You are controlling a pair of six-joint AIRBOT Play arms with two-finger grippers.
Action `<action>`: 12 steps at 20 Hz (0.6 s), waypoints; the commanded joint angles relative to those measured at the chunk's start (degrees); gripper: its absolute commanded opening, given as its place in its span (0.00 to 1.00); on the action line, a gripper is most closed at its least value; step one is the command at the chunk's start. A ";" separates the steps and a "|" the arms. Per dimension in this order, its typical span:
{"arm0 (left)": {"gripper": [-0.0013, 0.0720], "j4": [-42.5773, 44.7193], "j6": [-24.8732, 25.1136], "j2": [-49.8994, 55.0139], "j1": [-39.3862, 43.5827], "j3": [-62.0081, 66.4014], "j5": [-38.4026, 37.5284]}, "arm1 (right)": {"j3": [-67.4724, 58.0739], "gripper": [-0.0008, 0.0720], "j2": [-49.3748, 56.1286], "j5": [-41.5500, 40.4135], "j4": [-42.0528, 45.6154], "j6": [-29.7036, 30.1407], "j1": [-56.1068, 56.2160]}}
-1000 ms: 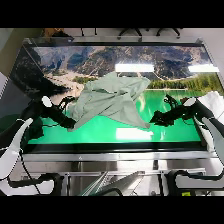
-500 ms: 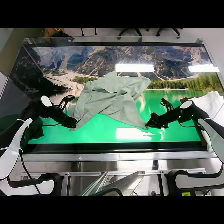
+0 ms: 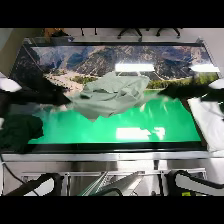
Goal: Fold the shirts.
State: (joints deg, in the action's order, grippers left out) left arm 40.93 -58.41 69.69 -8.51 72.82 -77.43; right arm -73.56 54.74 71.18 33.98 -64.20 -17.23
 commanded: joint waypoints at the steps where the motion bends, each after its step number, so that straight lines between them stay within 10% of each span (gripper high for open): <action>1: 0.03 -31.08 -0.17 -11.58 -12.61 12.61 -0.37 | -21.68 0.03 -8.07 -2.36 -14.43 2.12 -11.02; 6: 0.03 -38.84 -10.54 -24.00 -36.57 25.27 3.87 | -44.02 0.03 -10.82 -8.59 -14.69 1.20 -22.60; 12: 0.03 -33.99 -13.42 -18.51 -33.77 35.56 0.66 | -45.77 0.03 -7.89 -6.71 -16.57 1.70 -22.67</action>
State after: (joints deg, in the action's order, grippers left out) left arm 4.49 -69.73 48.45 -43.83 103.37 -73.41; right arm -117.78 45.25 62.06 19.38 -62.94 -39.11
